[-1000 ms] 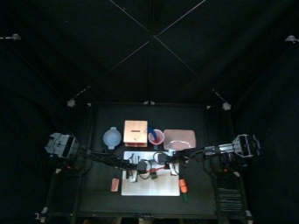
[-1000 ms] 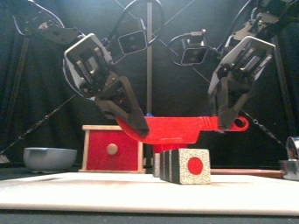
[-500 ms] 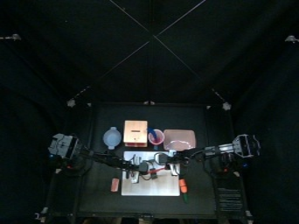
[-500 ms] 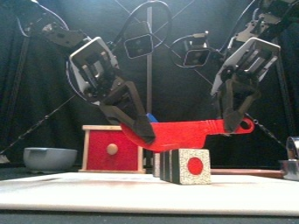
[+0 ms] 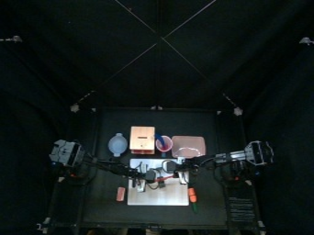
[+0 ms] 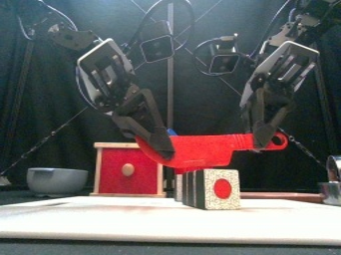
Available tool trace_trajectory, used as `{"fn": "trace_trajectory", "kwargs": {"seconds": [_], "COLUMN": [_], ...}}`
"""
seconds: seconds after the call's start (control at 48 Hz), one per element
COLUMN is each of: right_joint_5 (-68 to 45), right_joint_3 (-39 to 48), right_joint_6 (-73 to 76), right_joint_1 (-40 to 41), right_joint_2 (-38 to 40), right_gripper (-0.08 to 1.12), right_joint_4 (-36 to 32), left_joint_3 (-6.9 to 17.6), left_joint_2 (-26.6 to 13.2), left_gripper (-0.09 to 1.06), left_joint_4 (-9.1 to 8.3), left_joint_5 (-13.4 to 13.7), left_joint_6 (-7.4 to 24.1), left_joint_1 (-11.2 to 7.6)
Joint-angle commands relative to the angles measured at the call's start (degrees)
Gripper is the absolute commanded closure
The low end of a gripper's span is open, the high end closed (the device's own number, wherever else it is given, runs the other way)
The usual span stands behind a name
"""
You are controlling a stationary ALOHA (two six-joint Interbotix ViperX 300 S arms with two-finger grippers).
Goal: Place sushi on board then cut the sushi with the knife then place the pieces on the plate
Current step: Cut the sushi into 4 pieces
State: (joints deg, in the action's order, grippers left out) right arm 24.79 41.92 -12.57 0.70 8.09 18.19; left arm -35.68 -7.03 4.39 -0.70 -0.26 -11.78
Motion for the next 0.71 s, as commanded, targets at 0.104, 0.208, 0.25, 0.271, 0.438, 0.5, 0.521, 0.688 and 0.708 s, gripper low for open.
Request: {"fn": "trace_trajectory", "kwargs": {"seconds": [0.104, 0.208, 0.25, 0.271, 0.438, 0.5, 0.521, 0.688, 0.708], "right_joint_5": [-0.88, -1.58, -1.85, -1.93, -2.02, -2.02, -2.02, -1.93, -1.93], "right_joint_3": [-1.14, -1.14, -1.05, -1.05, -0.88, -0.79, -0.79, -1.23, -1.32], "right_joint_6": [0.18, 0.18, 0.18, 0.18, 0.18, 0.26, 0.18, 0.18, 0.18], "right_joint_1": [0.97, 0.97, 1.05, 1.05, 0.97, 0.97, 0.97, 1.05, 1.05], "right_joint_2": [0.79, 0.44, 0.35, 0.26, -0.44, -0.88, -0.97, -0.79, -0.62], "right_gripper": [0.72, 0.72, 0.72, 0.72, 0.72, 0.72, 0.72, 0.72, 0.72], "right_joint_4": [-0.18, -0.26, -0.26, -0.26, -0.26, -0.18, -0.18, -0.26, -0.35], "left_joint_3": [1.14, 1.05, 1.05, 1.05, 1.05, 1.05, 1.05, 1.14, 1.14], "left_joint_2": [0.00, -0.26, -0.35, -0.35, -0.53, -0.79, -0.97, -0.53, -0.26], "left_gripper": [0.54, 0.54, 0.54, 0.54, 0.54, 0.54, 0.54, 0.54, 0.54], "left_joint_4": [-0.44, -0.35, -0.44, -0.53, -0.97, -1.05, -1.05, -1.05, -1.14], "left_joint_5": [-0.26, -0.26, -0.26, -0.26, -0.26, -0.26, -0.26, -0.26, -0.26], "left_joint_6": [0.53, 0.53, 0.62, 0.62, 0.62, 0.62, 0.62, 0.62, 0.62], "left_joint_1": [-1.23, -1.23, -1.14, -1.14, -0.70, -0.70, -0.70, -0.70, -0.70]}}
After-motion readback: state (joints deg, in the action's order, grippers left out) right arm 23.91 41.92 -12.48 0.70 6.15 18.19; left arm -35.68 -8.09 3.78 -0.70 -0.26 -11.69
